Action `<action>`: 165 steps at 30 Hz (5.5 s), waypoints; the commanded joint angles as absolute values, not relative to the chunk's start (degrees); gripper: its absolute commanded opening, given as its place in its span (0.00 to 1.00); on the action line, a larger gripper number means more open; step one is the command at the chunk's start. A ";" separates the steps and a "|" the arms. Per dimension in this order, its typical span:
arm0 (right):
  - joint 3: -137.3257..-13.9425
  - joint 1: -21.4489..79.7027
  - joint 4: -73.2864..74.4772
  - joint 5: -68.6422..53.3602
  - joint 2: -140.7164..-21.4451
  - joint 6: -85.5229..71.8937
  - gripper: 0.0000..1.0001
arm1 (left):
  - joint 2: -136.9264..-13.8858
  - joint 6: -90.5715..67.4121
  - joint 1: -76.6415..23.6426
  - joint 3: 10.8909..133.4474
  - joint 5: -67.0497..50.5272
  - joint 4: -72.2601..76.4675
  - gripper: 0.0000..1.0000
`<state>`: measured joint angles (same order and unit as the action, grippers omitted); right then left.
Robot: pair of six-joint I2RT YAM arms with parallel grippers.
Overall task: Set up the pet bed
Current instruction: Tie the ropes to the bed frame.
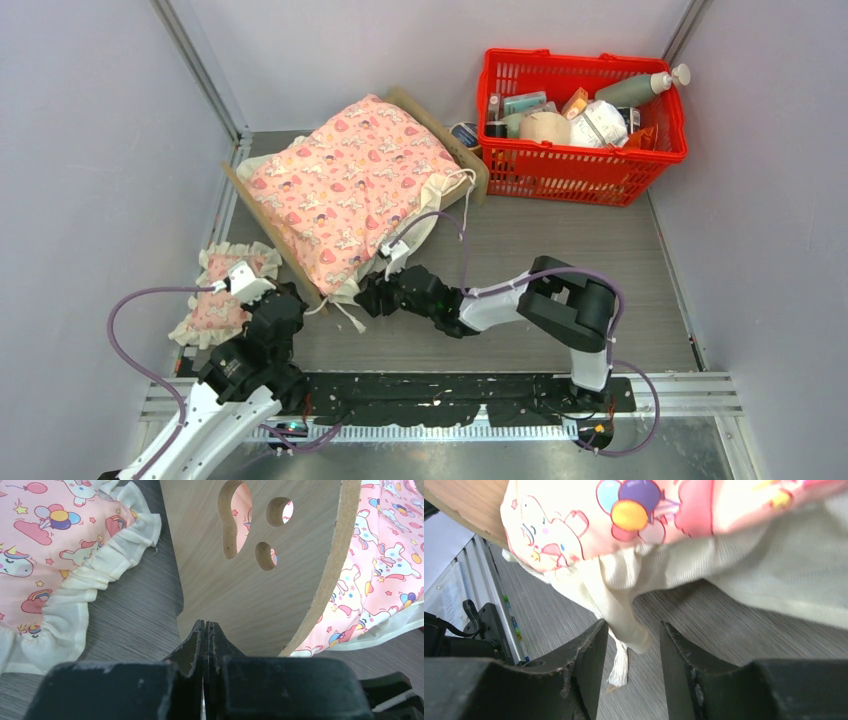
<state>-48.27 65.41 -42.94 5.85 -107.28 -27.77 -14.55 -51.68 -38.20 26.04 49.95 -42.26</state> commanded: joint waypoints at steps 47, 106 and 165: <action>-55.66 72.51 -67.95 24.15 -129.67 3.68 0.70 | -11.25 -49.81 -38.17 27.27 51.00 -40.61 0.00; -51.60 72.82 -57.23 5.84 -123.16 -31.53 0.05 | -4.71 -27.83 -38.15 30.55 43.06 -28.46 0.34; -50.95 68.70 -58.90 -1.21 -116.92 -37.23 0.05 | -45.78 -73.53 -45.71 30.90 27.40 -54.80 0.36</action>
<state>-51.53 69.14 -54.11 1.15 -119.50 -36.64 -40.97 -72.01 -41.32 27.24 27.62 -56.93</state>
